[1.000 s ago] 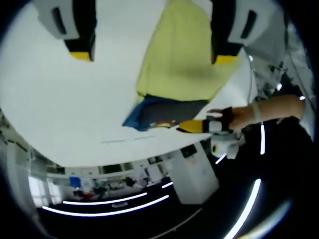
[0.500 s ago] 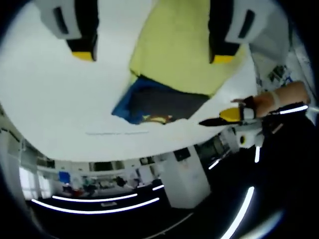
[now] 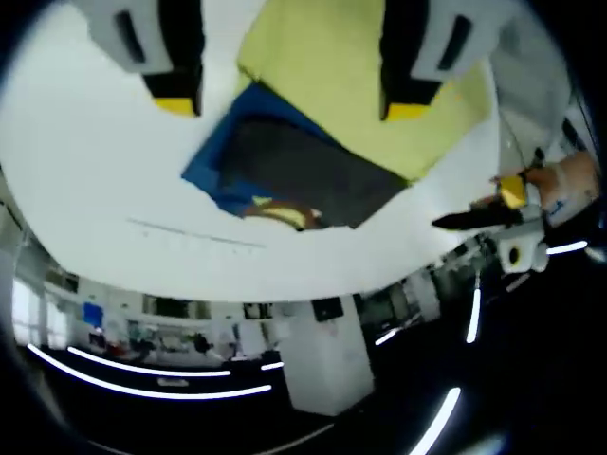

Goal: Fold the garment on the visible template until the final outline fits inside the template.

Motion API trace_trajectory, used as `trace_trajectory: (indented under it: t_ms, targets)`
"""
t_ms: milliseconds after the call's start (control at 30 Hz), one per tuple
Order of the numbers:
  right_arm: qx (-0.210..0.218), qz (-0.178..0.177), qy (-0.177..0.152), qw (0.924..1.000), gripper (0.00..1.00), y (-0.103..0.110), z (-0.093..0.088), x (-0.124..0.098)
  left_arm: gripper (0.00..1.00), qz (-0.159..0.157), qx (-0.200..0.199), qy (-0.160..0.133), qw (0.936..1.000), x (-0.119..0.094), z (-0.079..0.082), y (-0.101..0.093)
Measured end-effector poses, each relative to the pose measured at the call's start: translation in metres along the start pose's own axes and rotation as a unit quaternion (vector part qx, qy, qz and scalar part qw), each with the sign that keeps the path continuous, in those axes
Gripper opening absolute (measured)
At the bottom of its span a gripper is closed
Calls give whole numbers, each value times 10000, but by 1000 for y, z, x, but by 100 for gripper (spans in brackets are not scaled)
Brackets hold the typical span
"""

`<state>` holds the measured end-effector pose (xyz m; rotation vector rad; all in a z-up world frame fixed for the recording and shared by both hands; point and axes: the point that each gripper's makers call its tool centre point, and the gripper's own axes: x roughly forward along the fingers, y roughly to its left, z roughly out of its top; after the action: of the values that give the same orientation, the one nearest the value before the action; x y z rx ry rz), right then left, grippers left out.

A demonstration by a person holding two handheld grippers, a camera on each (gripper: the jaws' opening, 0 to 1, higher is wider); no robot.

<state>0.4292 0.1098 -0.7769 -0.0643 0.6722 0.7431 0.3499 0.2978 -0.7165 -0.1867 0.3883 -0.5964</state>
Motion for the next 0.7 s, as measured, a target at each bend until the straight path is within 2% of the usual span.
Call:
trace_trajectory:
  t_ms: [67, 133, 200, 300, 400, 467, 533, 700]
  targets:
    - [-10, -80, -13, 10000, 63, -7, 3, 5, 85, -12, -154, -4, 9999, -5, -4, 2]
    - [53, -211, 45, 9998, 50, -15, 2, 8, 85, 2, -355, -73, 9993, -11, -3, -3]
    - [65, -394, 17, 9992, 37, -26, 2, 14, 84, 16, -356, -142, 9993, -16, -3, -5]
    - [285, -503, 90, 9983, 27, -35, -4, 26, 84, 5, -424, -166, 9990, -20, -4, -5]
    - [229, -588, 172, 9979, 23, -40, -9, 39, 83, 30, -465, -150, 9988, -21, -5, -5]
    - [397, -610, 215, 9971, 23, -34, -15, 41, 83, 20, -520, -117, 9986, -21, -8, -4]
    - [445, -587, 254, 9970, 21, -40, -18, 52, 82, 17, -532, -69, 9986, -21, -10, -4]
    - [475, -632, 385, 9961, 16, -36, -27, 56, 81, 43, -549, -46, 9985, -22, -9, -4]
